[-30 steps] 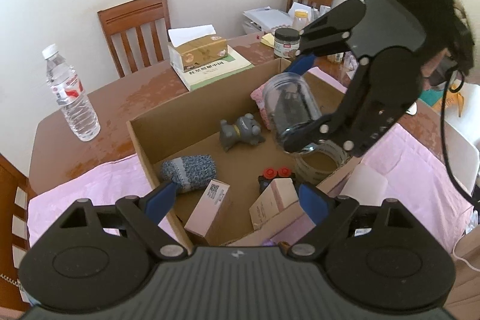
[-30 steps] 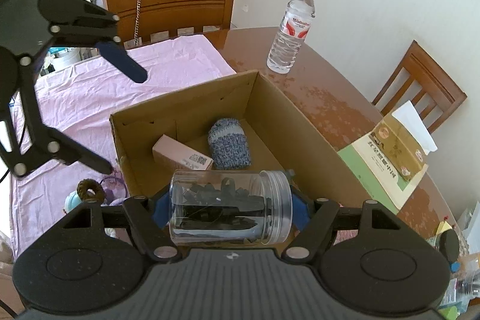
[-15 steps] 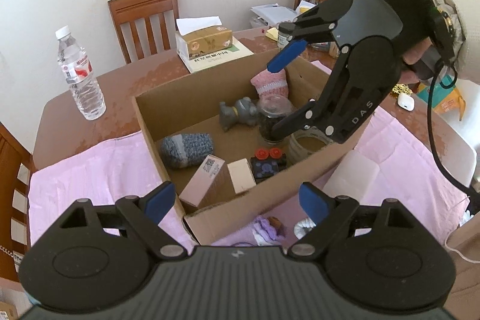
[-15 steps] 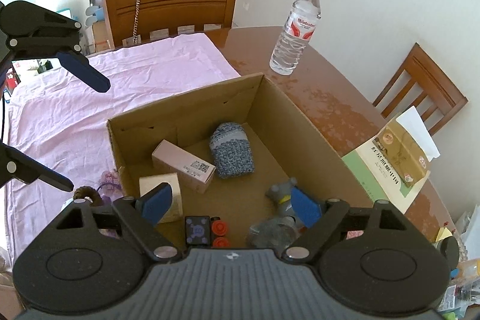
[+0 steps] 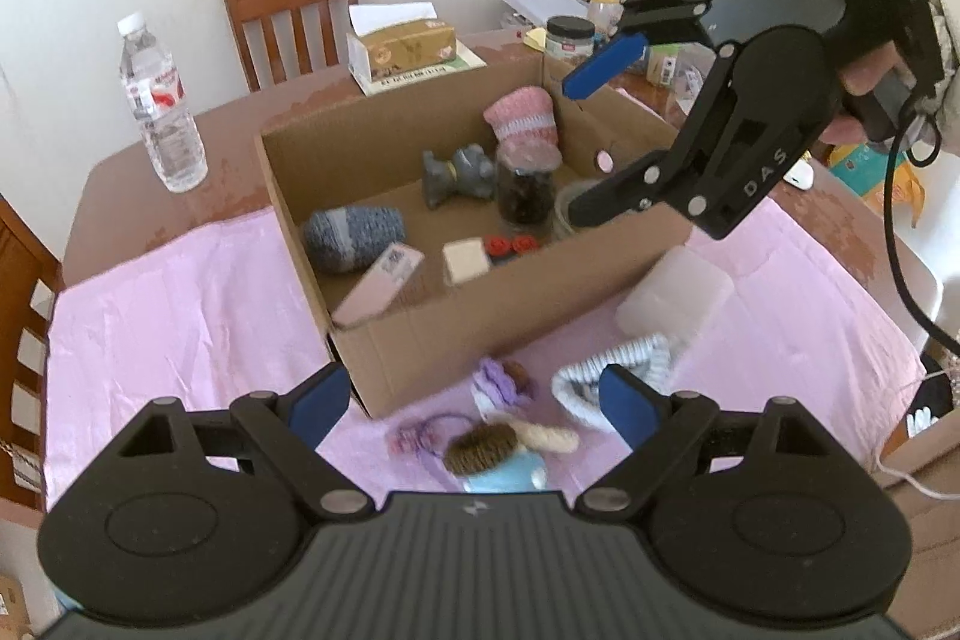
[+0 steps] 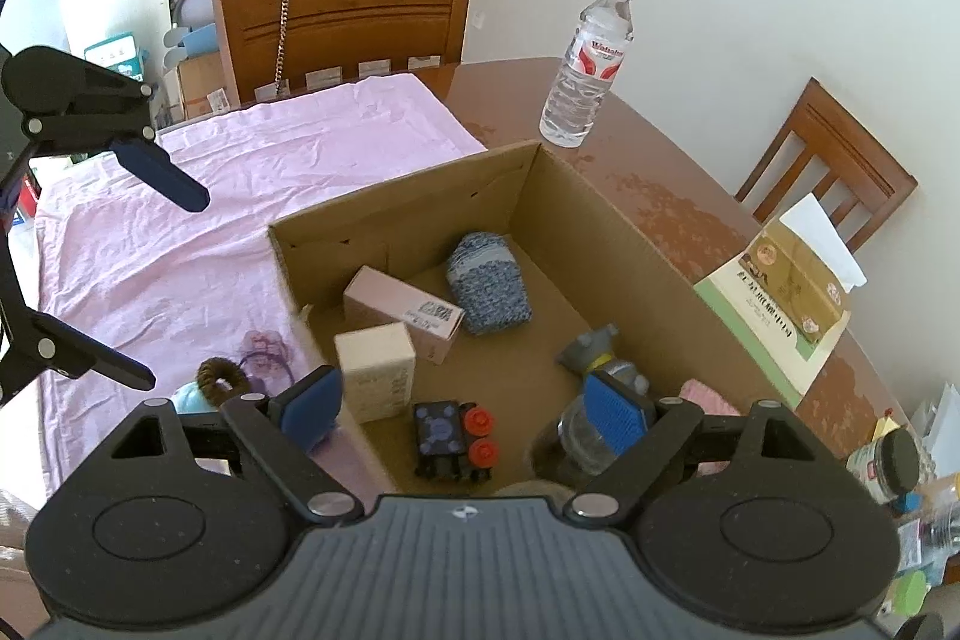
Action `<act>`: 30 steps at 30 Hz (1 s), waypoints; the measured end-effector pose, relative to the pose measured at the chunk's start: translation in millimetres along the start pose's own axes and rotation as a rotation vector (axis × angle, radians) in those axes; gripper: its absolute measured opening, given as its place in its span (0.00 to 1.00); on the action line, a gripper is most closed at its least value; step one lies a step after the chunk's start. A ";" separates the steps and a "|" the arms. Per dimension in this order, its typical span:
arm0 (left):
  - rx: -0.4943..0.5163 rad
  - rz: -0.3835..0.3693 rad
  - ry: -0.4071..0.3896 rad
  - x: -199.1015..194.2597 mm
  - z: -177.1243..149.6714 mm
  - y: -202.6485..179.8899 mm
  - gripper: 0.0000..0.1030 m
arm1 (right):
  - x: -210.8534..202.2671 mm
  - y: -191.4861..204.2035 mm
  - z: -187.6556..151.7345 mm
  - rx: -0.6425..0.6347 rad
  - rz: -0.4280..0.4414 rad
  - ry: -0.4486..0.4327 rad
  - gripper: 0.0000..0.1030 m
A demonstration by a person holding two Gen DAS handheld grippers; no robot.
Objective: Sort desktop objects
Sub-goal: 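Withdraw both tools from the box toward the white sock and brown ring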
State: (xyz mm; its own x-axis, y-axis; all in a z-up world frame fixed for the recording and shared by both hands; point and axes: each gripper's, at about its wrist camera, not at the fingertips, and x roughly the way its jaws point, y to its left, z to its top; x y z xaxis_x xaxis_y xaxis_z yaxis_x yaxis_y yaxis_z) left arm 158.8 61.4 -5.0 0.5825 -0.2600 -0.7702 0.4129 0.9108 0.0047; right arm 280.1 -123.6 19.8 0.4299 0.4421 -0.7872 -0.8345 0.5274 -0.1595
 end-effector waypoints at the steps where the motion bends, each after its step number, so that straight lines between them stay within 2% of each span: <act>1: 0.001 0.001 0.004 0.2 -2.4 -1.1 0.87 | -0.9 2.5 -1.5 0.002 -0.001 0.001 0.90; 13: 0.024 0.018 0.063 12.9 -36.2 -19.8 0.87 | -15.5 36.0 -27.3 0.035 -0.023 0.014 0.90; 21: 0.014 0.013 0.071 29.1 -45.4 -31.7 0.87 | -26.6 55.6 -49.2 0.090 -0.012 0.010 0.93; 30: 0.014 0.059 0.069 48.3 -56.7 -37.8 0.85 | -25.8 72.6 -75.1 0.146 -0.035 0.035 0.93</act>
State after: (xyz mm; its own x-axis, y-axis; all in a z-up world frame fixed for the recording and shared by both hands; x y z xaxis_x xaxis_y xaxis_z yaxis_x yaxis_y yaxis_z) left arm 131.7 32.5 -78.5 0.5569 -0.1825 -0.8103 0.3891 0.9192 0.0604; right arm 182.5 -151.2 -16.3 0.4434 0.3974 -0.8034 -0.7592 0.6429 -0.1010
